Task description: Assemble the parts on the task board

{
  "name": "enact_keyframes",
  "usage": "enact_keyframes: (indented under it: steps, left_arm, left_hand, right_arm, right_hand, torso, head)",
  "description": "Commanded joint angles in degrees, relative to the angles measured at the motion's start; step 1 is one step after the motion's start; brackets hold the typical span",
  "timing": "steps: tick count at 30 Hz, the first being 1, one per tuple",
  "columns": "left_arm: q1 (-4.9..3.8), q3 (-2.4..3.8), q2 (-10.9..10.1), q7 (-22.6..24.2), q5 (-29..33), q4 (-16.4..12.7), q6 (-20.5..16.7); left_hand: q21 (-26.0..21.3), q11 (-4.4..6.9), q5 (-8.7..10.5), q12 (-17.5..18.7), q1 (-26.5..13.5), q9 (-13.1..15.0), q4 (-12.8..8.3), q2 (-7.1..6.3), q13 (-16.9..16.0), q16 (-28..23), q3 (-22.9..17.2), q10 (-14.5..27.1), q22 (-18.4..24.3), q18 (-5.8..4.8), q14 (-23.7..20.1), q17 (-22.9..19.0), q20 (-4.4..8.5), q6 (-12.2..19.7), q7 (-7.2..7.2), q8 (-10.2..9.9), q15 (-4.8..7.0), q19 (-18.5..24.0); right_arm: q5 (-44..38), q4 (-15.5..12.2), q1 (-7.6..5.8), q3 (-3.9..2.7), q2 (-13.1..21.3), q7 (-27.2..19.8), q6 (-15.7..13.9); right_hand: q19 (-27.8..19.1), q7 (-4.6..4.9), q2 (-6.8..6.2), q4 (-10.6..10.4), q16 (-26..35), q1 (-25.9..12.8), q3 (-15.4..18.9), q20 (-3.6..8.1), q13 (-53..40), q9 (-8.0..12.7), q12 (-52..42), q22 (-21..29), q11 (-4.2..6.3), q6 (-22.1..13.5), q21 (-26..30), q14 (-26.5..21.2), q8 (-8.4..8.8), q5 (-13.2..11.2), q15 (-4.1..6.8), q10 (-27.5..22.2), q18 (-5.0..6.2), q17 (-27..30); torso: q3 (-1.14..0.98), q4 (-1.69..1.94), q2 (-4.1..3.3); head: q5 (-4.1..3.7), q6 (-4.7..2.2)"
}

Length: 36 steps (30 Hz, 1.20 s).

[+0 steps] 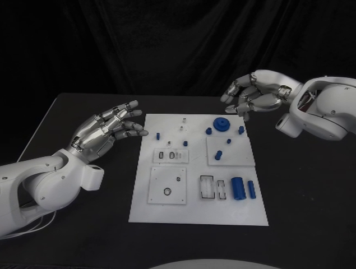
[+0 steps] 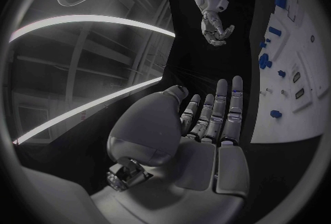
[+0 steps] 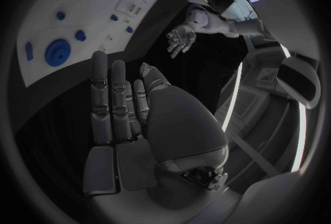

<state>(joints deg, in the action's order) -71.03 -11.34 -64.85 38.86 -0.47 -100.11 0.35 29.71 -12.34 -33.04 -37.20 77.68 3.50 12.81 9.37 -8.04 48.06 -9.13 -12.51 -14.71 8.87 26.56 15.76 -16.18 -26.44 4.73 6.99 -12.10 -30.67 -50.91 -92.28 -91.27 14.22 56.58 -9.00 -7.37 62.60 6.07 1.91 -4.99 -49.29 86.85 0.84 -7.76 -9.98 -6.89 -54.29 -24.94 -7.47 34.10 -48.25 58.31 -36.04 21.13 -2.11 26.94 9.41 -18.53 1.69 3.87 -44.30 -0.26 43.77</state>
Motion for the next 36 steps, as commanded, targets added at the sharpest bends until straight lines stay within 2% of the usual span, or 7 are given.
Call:
enact_keyframes:
  steps: [1, 11, 13, 16, 21, 28, 36]
  left_arm:
    - [-0.25, 0.13, -0.51, 14.14, 0.93, -0.93, -0.66]
    - [-0.64, 1.05, -3.31, 15.94, 2.20, -3.62, -1.91]
    - [-0.68, 1.14, -3.68, 16.12, 2.32, -4.02, -2.06]
    - [-0.76, 1.25, -4.17, 16.26, 2.48, -4.57, -2.12]
    - [-0.82, 1.31, -4.29, 17.01, 2.60, -4.66, -2.34]
    - [-0.84, 1.33, -4.42, 18.07, 2.85, -4.58, -3.02]
    - [-0.84, 1.33, -4.27, 18.52, 3.59, -4.54, -2.90]
  left_hand:
    - [-0.90, -0.19, 0.38, -0.34, -0.84, 0.09, 0.86, 0.09, -0.13, -1.15, 0.09, 0.44, 0.44, -0.95, -1.52, -0.60, -0.16, -0.55, 0.00, 0.45, -0.51, 1.45]
    - [-2.10, -0.55, 0.52, -0.74, -1.43, 0.18, 1.81, 0.05, -0.19, -2.51, 0.44, 0.53, 1.22, -1.80, -2.60, -1.66, -0.18, -1.24, 0.00, 0.88, -1.37, 3.23]
    - [-2.01, -0.59, 0.51, -0.76, -1.46, 0.18, 1.88, 0.09, -0.19, -2.30, 0.46, 0.53, 1.19, -1.77, -2.35, -1.59, -0.17, -1.23, 0.01, 0.88, -1.33, 3.12]
    - [-2.01, -0.59, 0.50, -0.76, -1.46, 0.18, 1.89, 0.09, -0.19, -2.29, 0.47, 0.54, 1.19, -1.77, -2.34, -1.58, -0.17, -1.26, 0.02, 0.89, -1.32, 3.12]
    - [-2.45, -0.83, -0.12, -0.93, -0.95, 0.21, 1.51, 0.39, -0.21, -3.06, -0.06, 0.49, 1.47, -2.02, -3.59, -2.05, -0.19, -1.58, 0.11, 1.06, -1.59, 3.81]
    - [-3.76, -0.83, -0.80, -1.41, -0.87, 0.28, 1.60, 0.33, -0.28, -4.52, -0.32, 0.05, 2.26, -2.40, -5.41, -3.09, -0.20, -2.34, 0.13, 1.43, -1.91, 5.44]
    - [-4.36, -0.94, -0.85, -1.51, -0.86, 0.30, 1.68, 0.37, -0.27, -5.11, -0.42, 0.04, 2.63, -2.56, -6.00, -3.53, -0.25, -2.59, 0.17, 1.55, -2.12, 6.06]
  right_arm:
    - [-22.32, -0.18, -0.26, -0.02, -0.74, 9.69, -3.36]
    - [-39.99, -0.35, -0.33, -0.02, -3.32, 14.41, -3.70]
    - [-41.48, -0.33, -0.24, -0.02, -3.59, 14.98, -3.48]
    - [-43.23, -0.19, 0.02, -0.02, -4.07, 15.74, -2.54]
    - [-44.18, 0.04, 0.61, -0.01, -4.53, 15.78, -2.58]
    - [-44.51, 0.12, 1.48, -0.01, -4.82, 15.28, -3.25]
    - [-44.74, -0.55, 2.30, -0.01, -4.44, 14.32, -4.67]
  right_hand:
    - [0.54, -0.26, -0.84, -0.69, -0.48, -0.37, -0.49, 0.07, 0.25, 0.19, 0.89, -0.85, 0.09, -0.07, -1.01, 0.91, 0.77, -1.08, 0.15, 0.24, 1.14, -0.33]
    - [12.37, -1.51, -4.51, -2.63, -7.92, -1.17, -6.89, 1.32, 1.14, 0.33, 6.65, -34.27, 1.23, 1.49, -25.00, 6.15, 5.13, -2.06, 1.65, 2.88, -3.49, -4.54]
    - [12.47, -1.82, -4.96, -2.58, -8.51, -1.21, -7.90, 1.29, 1.24, 0.38, 7.39, -35.68, 1.33, 1.41, -26.01, 6.22, 5.99, -2.08, 1.81, 3.09, -3.66, -4.89]
    - [12.21, -2.69, -5.84, -2.55, -9.08, -1.83, -9.35, 1.26, 1.59, 0.79, 9.45, -37.37, 1.40, 0.29, -27.15, 6.05, 8.71, -3.11, 1.78, 2.33, -3.77, -5.26]
    - [12.00, -2.95, -6.32, -2.40, -9.30, -2.45, -10.09, 1.22, 1.84, 0.94, 11.07, -38.36, 1.42, 0.33, -27.73, 6.00, 10.76, -3.94, 1.75, 1.96, -3.82, -5.40]
    - [12.48, -2.82, -6.45, -2.31, -9.57, -2.74, -10.39, 1.21, 1.86, 0.92, 11.55, -39.59, 1.36, 0.57, -28.43, 6.32, 11.57, -4.12, 1.76, 2.39, -4.01, -5.51]
    - [12.86, -2.64, -6.72, -1.86, -9.92, -2.90, -11.26, 1.18, 1.88, 0.70, 12.39, -40.97, 1.30, 1.61, -29.24, 6.61, 12.76, -3.00, 1.75, 3.79, -4.18, -5.69]
  torso:
    - [0.82, 0.57, -2.11]
    - [1.95, 1.65, -4.81]
    - [2.00, 1.75, -4.93]
    - [2.48, 2.58, -5.75]
    - [2.69, 2.57, -6.27]
    - [2.98, 2.33, -6.57]
    - [2.81, 2.25, -6.47]
  head:
    - [-0.98, -0.92]
    - [-4.73, -2.79]
    - [-5.10, -2.78]
    - [-6.53, -3.41]
    - [-6.67, -3.82]
    - [-6.37, -3.81]
    - [-6.17, -3.52]
